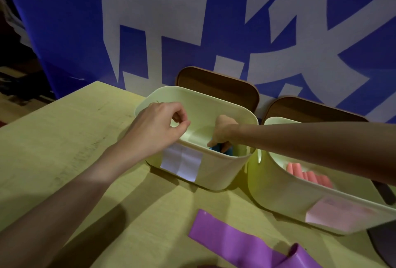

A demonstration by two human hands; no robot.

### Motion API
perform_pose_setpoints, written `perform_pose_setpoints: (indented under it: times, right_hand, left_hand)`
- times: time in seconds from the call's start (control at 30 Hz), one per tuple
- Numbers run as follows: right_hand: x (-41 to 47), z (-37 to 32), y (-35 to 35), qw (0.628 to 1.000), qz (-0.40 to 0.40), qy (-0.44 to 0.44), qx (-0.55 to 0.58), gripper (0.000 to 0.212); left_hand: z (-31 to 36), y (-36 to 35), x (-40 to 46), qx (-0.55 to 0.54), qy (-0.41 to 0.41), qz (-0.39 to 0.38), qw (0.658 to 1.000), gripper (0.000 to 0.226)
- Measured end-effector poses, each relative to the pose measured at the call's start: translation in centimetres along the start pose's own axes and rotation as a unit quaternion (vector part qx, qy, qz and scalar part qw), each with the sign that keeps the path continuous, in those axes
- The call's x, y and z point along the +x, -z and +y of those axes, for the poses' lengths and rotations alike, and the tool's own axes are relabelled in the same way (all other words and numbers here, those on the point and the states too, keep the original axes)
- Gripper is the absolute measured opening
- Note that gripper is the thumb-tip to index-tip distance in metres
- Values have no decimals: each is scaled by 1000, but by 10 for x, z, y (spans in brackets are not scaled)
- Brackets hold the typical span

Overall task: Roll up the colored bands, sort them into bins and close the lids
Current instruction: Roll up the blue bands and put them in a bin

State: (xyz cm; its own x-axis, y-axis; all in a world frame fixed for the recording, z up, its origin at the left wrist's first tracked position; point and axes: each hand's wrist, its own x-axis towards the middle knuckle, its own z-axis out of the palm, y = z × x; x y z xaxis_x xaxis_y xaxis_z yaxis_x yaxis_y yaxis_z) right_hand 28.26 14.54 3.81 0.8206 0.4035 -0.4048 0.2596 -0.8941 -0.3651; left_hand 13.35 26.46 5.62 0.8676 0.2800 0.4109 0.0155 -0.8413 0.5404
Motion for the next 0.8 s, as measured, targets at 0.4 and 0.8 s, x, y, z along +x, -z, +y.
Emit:
perform_pose_setpoints:
  times: [0.4, 0.8]
  right_hand:
    - [6, -16, -7, 997, -15, -2, -77, 30]
    - [-1, -27, 4, 985, -102, -107, -93, 34]
  left_hand:
    - [0, 2, 1, 23, 5, -18, 1000, 11]
    - [8, 6, -1, 31, -2, -35, 999, 16]
